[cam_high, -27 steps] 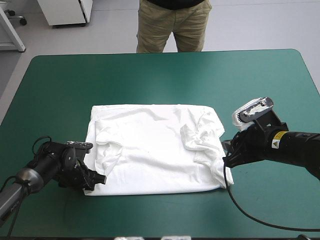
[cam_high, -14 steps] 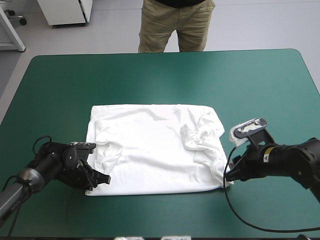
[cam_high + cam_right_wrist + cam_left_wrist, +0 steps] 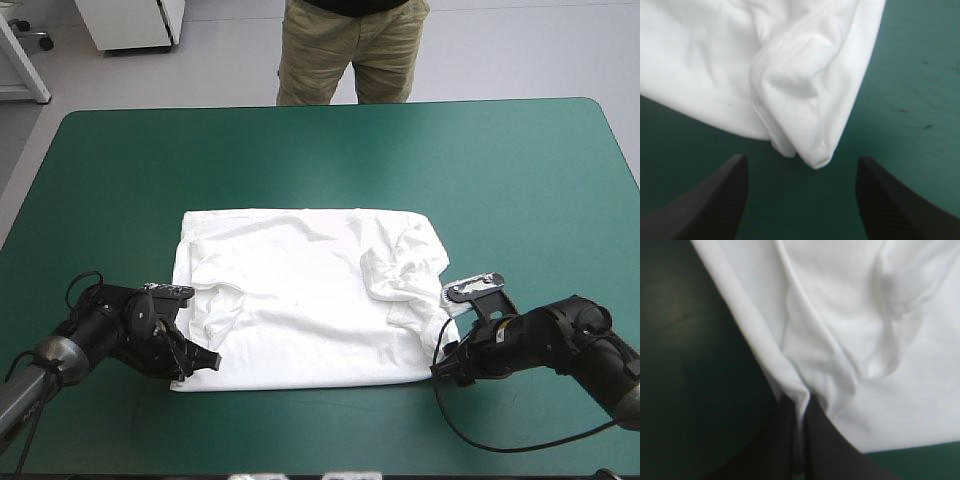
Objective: Fold the cloth
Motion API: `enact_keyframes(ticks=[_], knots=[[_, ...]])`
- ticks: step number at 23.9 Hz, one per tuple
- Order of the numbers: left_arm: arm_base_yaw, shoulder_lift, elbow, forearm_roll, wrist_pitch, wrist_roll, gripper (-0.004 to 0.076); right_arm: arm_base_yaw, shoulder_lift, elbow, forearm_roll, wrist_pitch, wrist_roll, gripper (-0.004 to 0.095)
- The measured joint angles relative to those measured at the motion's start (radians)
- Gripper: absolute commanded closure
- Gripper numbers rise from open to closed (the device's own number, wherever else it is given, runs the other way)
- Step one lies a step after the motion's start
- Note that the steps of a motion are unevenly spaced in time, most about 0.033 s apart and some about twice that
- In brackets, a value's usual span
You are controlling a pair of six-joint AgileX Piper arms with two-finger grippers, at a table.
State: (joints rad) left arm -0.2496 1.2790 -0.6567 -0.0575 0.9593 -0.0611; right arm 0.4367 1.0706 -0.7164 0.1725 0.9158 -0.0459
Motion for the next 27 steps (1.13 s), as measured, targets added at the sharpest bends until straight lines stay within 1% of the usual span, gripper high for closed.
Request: enact_keyframes(ticks=[5, 8, 10, 11, 13, 14, 18, 23, 27], knots=[[0.0, 0.0, 0.0, 0.0, -0.002, 0.0, 0.0733, 0.0, 0.09, 0.002, 0.004, -0.047, -0.006, 0.0315], [0.0, 0.0, 0.0, 0.0, -0.002, 0.0, 0.0733, 0.0, 0.15, 0.025, 0.004, -0.105, -0.019, 0.0356], [0.0, 0.0, 0.0, 0.0, -0.002, 0.0, 0.0733, 0.0, 0.202, 0.048, 0.0, -0.147, -0.022, 0.0479], [0.0, 0.0, 0.0, 0.0, -0.002, 0.0, 0.0733, 0.0, 0.211, 0.047, -0.001, -0.147, -0.021, 0.0655], [0.0, 0.0, 0.0, 0.0, -0.004, 0.001, 0.0733, -0.001, 0.22, 0.046, -0.018, -0.147, -0.034, 0.0834], [0.0, 0.0, 0.0, 0.0, -0.005, 0.001, 0.0733, -0.001, 0.221, 0.046, -0.006, -0.145, -0.043, 0.0926], [0.0, 0.0, 0.0, 0.0, -0.004, 0.003, 0.0733, -0.001, 0.21, 0.048, 0.029, -0.122, -0.078, 0.0925], [0.0, -0.036, 0.008, 0.023, -0.004, 0.004, 0.0733, 0.0, 0.099, 0.059, 0.024, -0.009, -0.063, 0.0925], [0.0, -0.113, 0.007, 0.07, 0.081, 0.008, 0.0733, 0.0, 0.014, 0.059, 0.03, 0.04, -0.036, 0.0925]])
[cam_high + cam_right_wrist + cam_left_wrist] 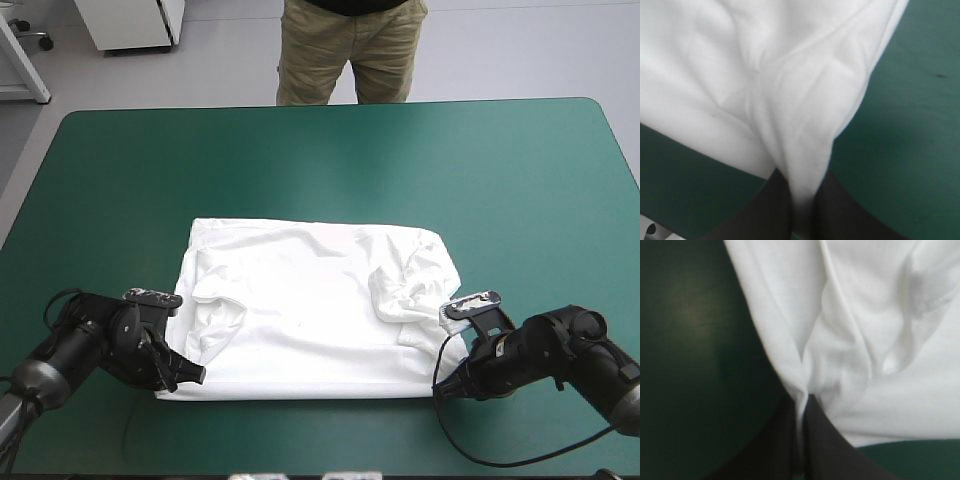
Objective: Fold the cloth
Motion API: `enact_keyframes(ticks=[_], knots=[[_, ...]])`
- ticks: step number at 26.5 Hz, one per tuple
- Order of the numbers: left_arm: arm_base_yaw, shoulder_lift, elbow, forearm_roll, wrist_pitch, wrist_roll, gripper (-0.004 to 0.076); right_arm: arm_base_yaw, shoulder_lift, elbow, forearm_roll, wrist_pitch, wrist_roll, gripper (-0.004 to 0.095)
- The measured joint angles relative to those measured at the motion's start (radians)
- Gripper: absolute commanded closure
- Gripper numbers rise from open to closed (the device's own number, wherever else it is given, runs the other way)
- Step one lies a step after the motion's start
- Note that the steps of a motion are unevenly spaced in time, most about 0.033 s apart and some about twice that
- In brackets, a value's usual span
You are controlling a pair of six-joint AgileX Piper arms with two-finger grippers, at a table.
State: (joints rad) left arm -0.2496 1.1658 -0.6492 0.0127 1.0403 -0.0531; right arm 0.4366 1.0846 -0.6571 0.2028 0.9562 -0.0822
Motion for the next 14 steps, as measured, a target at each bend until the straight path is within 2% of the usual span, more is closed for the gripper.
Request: enact_keyframes(ticks=[4, 8, 14], knots=[[0.0, -0.107, -0.07, 0.017, 0.069, 0.0, 0.0733, 0.0, -0.054, -0.001, 0.016, 0.074, 0.027, 0.0925], [0.0, -0.128, -0.178, 0.029, 0.118, 0.015, 0.0733, 0.0, -0.113, -0.076, 0.014, 0.133, 0.043, 0.0925], [0.0, -0.117, -0.266, 0.041, 0.095, 0.026, 0.0733, 0.0, -0.13, -0.233, -0.041, 0.183, 0.056, 0.0925]])
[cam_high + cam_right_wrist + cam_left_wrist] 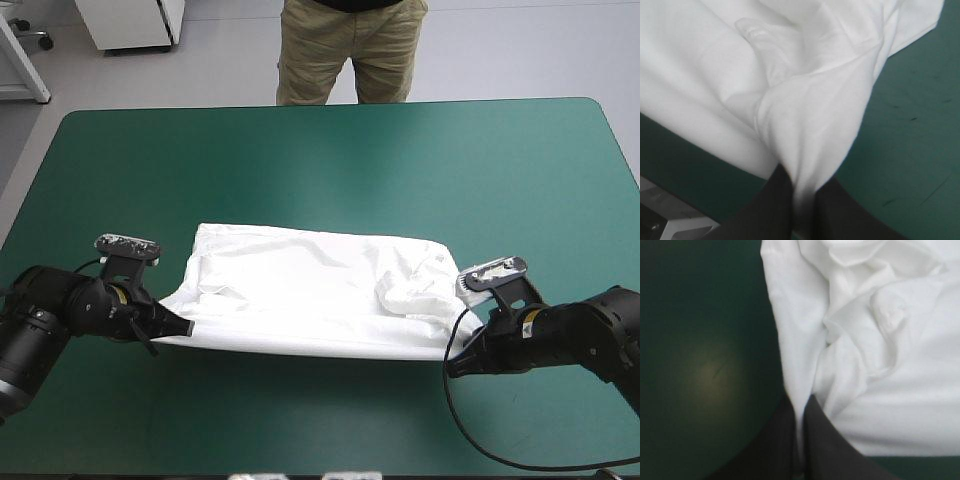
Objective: Fold the cloth
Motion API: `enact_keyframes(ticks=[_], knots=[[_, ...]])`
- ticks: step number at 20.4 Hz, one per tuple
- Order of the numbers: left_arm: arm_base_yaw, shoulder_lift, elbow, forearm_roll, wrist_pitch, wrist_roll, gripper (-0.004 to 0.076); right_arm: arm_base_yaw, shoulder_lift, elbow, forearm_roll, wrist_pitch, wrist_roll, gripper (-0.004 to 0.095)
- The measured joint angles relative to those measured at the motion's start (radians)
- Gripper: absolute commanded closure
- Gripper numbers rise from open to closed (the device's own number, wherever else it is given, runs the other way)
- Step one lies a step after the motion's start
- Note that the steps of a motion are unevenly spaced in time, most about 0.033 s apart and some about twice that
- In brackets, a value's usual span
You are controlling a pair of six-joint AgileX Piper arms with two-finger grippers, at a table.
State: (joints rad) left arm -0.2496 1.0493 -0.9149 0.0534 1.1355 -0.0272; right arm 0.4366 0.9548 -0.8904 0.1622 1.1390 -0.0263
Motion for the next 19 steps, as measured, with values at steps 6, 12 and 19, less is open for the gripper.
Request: enact_keyframes(ticks=[6, 12, 19], knots=[[0.001, 0.171, -0.098, 0.008, -0.116, -0.001, 0.0733, 0.0, 0.114, -0.059, -0.08, -0.057, 0.026, 0.0925], [0.002, 0.413, -0.26, 0.053, -0.265, -0.033, 0.0733, -0.108, 0.289, -0.093, -0.061, -0.239, -0.023, 0.0925], [0.002, 0.595, -0.315, 0.113, -0.387, -0.08, 0.0733, -0.211, 0.555, -0.275, 0.088, -0.279, -0.192, 0.0766]])
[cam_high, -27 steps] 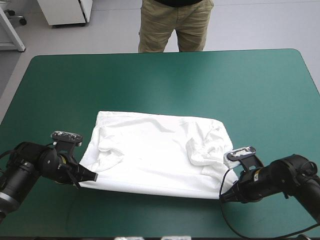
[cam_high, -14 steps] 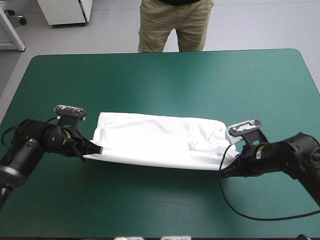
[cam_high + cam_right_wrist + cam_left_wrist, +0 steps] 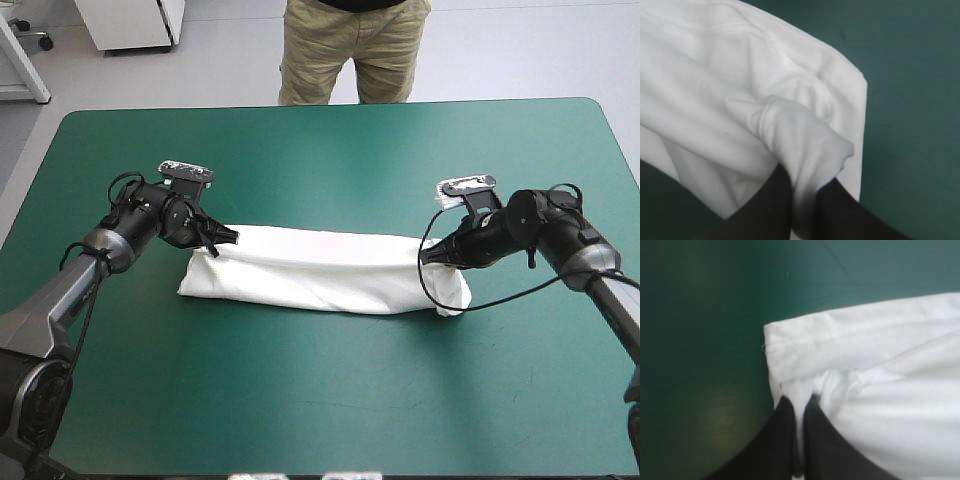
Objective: Fold the cloth
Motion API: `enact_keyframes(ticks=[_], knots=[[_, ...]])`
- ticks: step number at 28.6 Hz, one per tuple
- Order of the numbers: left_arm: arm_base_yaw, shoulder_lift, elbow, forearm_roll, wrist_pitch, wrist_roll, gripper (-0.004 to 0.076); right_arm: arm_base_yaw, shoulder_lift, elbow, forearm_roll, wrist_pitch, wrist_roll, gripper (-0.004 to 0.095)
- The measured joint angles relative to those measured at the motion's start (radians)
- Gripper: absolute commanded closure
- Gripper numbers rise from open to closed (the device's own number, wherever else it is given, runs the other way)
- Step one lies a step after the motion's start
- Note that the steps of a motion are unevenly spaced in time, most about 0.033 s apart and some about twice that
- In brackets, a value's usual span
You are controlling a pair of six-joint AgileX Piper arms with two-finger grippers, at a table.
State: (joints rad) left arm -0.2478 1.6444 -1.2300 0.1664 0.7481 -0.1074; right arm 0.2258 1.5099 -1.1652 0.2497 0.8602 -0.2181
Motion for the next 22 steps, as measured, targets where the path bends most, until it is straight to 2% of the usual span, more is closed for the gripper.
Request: enact_keyframes(ticks=[1, 5, 8, 11, 13, 15, 22], knots=[[0.0, 0.012, 0.0, 0.001, -0.017, -0.006, 0.0733, 0.0, 0.025, -0.016, 0.001, 0.0, -0.002, 0.0704], [0.0, 0.041, 0.0, 0.003, -0.082, -0.019, 0.0704, 0.0, 0.101, -0.069, 0.001, -0.008, -0.003, 0.0629], [0.0, 0.043, 0.0, 0.003, -0.104, -0.018, 0.0547, -0.01, 0.11, -0.082, -0.01, -0.017, 0.006, 0.0574], [0.0, 0.044, -0.001, 0.005, -0.114, -0.01, 0.0281, -0.041, 0.11, -0.096, -0.024, -0.018, 0.019, 0.0505], [0.001, 0.044, -0.001, 0.006, -0.117, -0.005, 0.0155, -0.069, 0.11, -0.106, -0.028, -0.013, 0.023, 0.0476], [0.001, 0.044, -0.001, 0.006, -0.118, -0.003, 0.013, -0.094, 0.11, -0.114, -0.028, 0.003, 0.023, 0.0476], [0.001, 0.023, -0.001, -0.088, -0.104, 0.059, 0.0185, -0.174, 0.041, -0.12, -0.035, 0.055, 0.019, 0.0476]])
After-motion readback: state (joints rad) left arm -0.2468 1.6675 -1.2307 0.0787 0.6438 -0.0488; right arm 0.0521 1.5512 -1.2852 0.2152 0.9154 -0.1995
